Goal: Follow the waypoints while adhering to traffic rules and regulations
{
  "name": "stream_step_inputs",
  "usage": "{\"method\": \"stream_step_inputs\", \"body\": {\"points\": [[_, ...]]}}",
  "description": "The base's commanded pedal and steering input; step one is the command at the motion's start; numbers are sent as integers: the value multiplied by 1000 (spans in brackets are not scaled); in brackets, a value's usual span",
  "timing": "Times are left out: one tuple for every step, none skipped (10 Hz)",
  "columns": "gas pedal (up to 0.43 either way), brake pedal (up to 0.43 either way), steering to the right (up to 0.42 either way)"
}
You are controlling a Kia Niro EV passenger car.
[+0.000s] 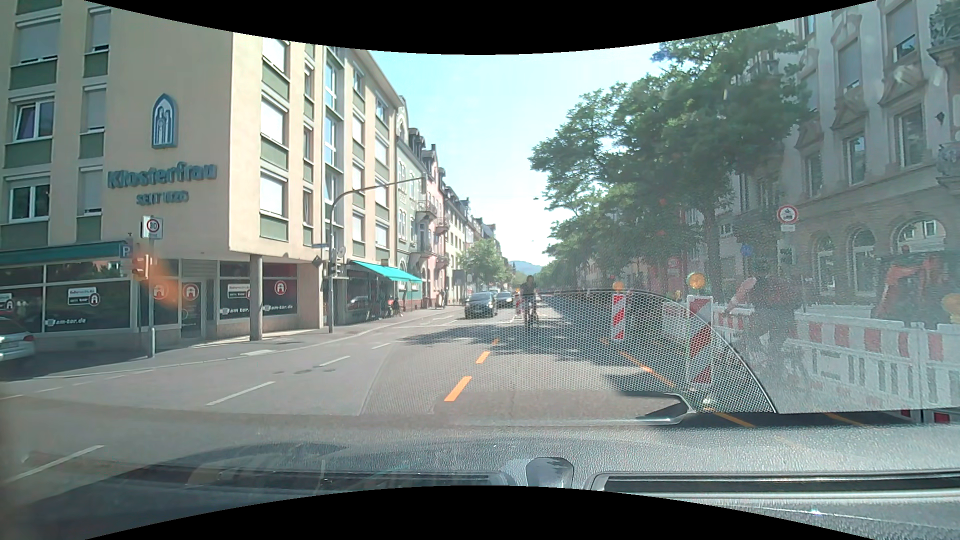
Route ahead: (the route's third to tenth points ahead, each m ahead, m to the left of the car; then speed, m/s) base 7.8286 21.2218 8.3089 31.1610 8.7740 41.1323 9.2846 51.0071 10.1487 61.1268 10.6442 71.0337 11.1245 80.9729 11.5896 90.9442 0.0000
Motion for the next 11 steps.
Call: {"method": "stream_step_inputs", "body": {"points": [[0,140,-1],[0,140,0],[0,140,0],[0,140,0],[0,140,0],[0,140,0],[0,140,0],[0,146,4],[0,140,4],[0,140,4],[0,134,4]]}}
